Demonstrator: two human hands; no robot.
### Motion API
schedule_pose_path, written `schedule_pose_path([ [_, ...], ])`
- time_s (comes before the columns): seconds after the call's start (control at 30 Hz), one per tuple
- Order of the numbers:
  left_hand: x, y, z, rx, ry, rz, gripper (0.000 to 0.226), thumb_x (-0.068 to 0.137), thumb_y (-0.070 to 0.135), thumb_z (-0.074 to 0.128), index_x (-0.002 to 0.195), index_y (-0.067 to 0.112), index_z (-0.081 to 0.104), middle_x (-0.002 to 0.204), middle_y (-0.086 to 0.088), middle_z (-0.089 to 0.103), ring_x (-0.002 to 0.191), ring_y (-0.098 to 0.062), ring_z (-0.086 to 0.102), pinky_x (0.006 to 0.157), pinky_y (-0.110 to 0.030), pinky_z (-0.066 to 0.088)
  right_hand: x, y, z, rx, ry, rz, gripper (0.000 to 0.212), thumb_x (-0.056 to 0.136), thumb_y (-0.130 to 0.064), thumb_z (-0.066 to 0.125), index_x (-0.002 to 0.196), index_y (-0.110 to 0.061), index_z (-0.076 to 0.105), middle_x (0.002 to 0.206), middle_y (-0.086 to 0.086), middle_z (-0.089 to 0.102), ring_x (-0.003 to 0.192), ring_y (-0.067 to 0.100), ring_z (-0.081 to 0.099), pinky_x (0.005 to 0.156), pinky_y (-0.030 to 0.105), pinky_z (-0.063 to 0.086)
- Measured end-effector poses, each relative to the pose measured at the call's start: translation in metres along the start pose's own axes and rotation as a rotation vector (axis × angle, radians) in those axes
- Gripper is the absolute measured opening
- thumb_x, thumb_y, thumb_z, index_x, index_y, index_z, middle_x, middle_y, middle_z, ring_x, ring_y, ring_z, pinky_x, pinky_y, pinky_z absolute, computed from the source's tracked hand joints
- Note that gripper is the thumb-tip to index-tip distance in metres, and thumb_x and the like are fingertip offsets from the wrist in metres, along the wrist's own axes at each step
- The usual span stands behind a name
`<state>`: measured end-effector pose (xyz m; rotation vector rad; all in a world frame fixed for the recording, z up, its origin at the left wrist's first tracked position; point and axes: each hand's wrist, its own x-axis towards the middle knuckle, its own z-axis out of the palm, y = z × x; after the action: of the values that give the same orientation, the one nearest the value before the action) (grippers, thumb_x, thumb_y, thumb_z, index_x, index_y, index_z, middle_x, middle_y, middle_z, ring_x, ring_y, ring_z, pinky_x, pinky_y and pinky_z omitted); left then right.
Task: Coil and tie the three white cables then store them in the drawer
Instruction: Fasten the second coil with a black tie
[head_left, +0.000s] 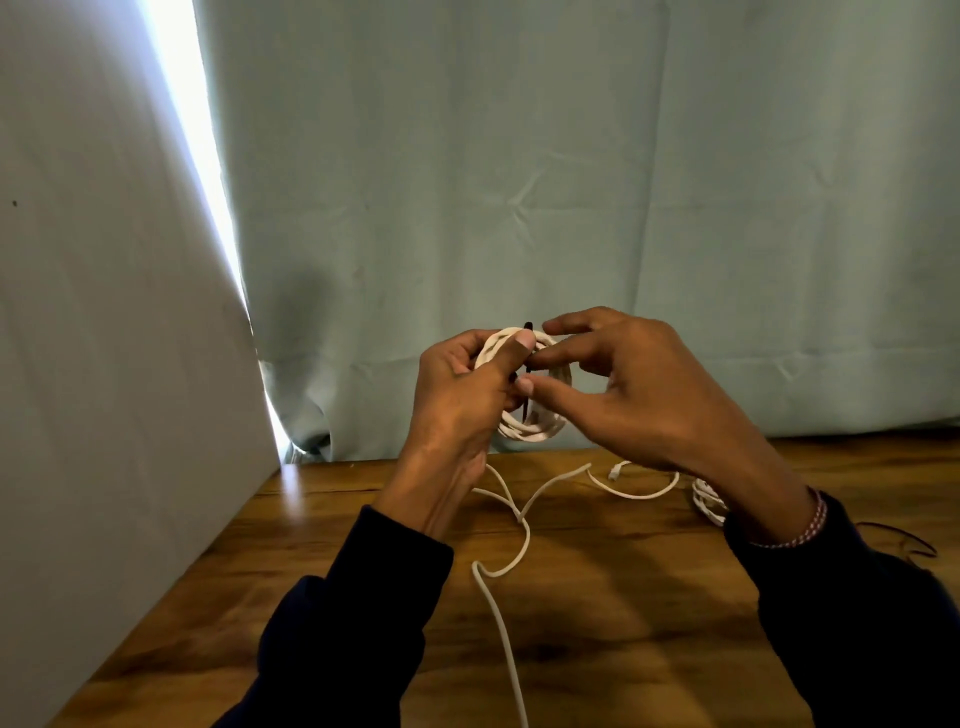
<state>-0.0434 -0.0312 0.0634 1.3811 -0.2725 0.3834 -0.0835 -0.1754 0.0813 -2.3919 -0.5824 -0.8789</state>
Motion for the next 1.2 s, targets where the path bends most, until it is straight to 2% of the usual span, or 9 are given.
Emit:
schedule_pose_path([
  [0.1, -0.002, -0.002, 0.003, 0.035, -0.015, 0.001, 0.019, 0.089, 0.02, 0.074, 0.104, 0.009, 0.075, 0.079, -0.01, 0.07, 0.055, -0.013, 0.053, 0.053, -0.027, 0.047, 0.004, 0.004, 0.007, 0.108, 0.168, 0.081, 0.015, 0.082, -0.03, 0.08, 0.094, -0.023, 0.073, 0.104, -0.002, 0.074, 0.088, 0.003, 0.064, 0.084, 0.025, 0.059],
  [0.3, -0.006, -0.003, 0.005, 0.136, -0.043, 0.065, 0.012, 0.088, 0.022, 0.074, 0.098, 0.016, 0.077, 0.084, -0.005, 0.074, 0.06, -0.013, 0.057, 0.058, -0.024, 0.05, 0.008, 0.012, 0.012, 0.069, 0.193, 0.137, 0.048, 0.079, -0.027, 0.084, 0.107, -0.025, 0.045, 0.092, -0.012, 0.058, 0.071, -0.003, 0.057, 0.055, 0.005, 0.044],
  [0.4, -0.009, -0.003, 0.007, 0.205, -0.073, 0.126, 0.012, 0.089, 0.023, 0.073, 0.099, 0.017, 0.076, 0.084, -0.002, 0.074, 0.061, -0.011, 0.06, 0.056, -0.021, 0.05, 0.006, 0.015, 0.013, 0.002, 0.215, 0.118, 0.045, 0.081, -0.024, 0.082, 0.113, -0.021, 0.049, 0.093, -0.004, 0.062, 0.071, 0.005, 0.058, 0.06, 0.006, 0.043],
  [0.53, -0.008, -0.001, 0.002, 0.2, -0.112, 0.147, 0.014, 0.091, 0.024, 0.072, 0.101, 0.016, 0.076, 0.08, -0.002, 0.073, 0.058, -0.012, 0.059, 0.059, -0.024, 0.053, 0.002, 0.013, 0.02, -0.098, 0.293, 0.002, 0.039, 0.087, -0.03, 0.076, 0.115, -0.014, 0.055, 0.095, 0.008, 0.07, 0.075, 0.018, 0.065, 0.067, 0.028, 0.059],
  [0.63, -0.007, 0.001, 0.0, 0.195, -0.151, 0.154, 0.014, 0.091, 0.023, 0.071, 0.102, 0.015, 0.075, 0.081, -0.003, 0.073, 0.061, -0.013, 0.06, 0.061, -0.026, 0.053, 0.001, 0.012, 0.022, -0.143, 0.341, -0.033, 0.036, 0.089, -0.037, 0.072, 0.115, -0.015, 0.058, 0.09, 0.009, 0.072, 0.072, 0.021, 0.066, 0.065, 0.036, 0.061],
  [0.83, -0.004, 0.002, -0.006, 0.189, -0.192, 0.176, 0.016, 0.09, 0.021, 0.071, 0.105, 0.014, 0.074, 0.088, -0.005, 0.073, 0.069, -0.015, 0.064, 0.064, -0.031, 0.056, 0.003, 0.016, 0.027, -0.016, 0.365, -0.001, 0.028, 0.09, -0.036, 0.071, 0.113, -0.02, 0.072, 0.095, 0.002, 0.076, 0.079, 0.016, 0.07, 0.07, 0.031, 0.061],
  [1.0, -0.004, 0.0, -0.003, 0.208, -0.159, 0.191, 0.016, 0.091, 0.019, 0.071, 0.106, 0.012, 0.074, 0.087, -0.005, 0.073, 0.069, -0.013, 0.065, 0.063, -0.028, 0.056, 0.006, 0.018, 0.013, 0.253, 0.24, 0.094, 0.033, 0.081, -0.024, 0.082, 0.113, -0.028, 0.074, 0.1, -0.017, 0.071, 0.085, -0.008, 0.065, 0.068, 0.002, 0.05],
  [1.1, -0.003, -0.001, -0.005, 0.208, -0.136, 0.191, 0.014, 0.091, 0.019, 0.071, 0.103, 0.013, 0.074, 0.079, -0.003, 0.072, 0.065, -0.01, 0.064, 0.062, -0.028, 0.055, 0.006, 0.023, -0.001, 0.422, 0.061, 0.107, 0.036, 0.084, -0.024, 0.079, 0.118, -0.03, 0.073, 0.11, -0.018, 0.072, 0.097, -0.005, 0.067, 0.074, 0.004, 0.051],
  [1.2, -0.003, 0.001, -0.005, 0.191, -0.142, 0.187, 0.013, 0.09, 0.019, 0.072, 0.102, 0.013, 0.074, 0.077, -0.001, 0.073, 0.064, -0.011, 0.063, 0.061, -0.028, 0.054, 0.007, 0.025, -0.002, 0.498, 0.126, 0.1, 0.025, 0.092, -0.022, 0.07, 0.115, -0.029, 0.075, 0.108, -0.018, 0.073, 0.098, -0.005, 0.068, 0.078, 0.007, 0.052],
])
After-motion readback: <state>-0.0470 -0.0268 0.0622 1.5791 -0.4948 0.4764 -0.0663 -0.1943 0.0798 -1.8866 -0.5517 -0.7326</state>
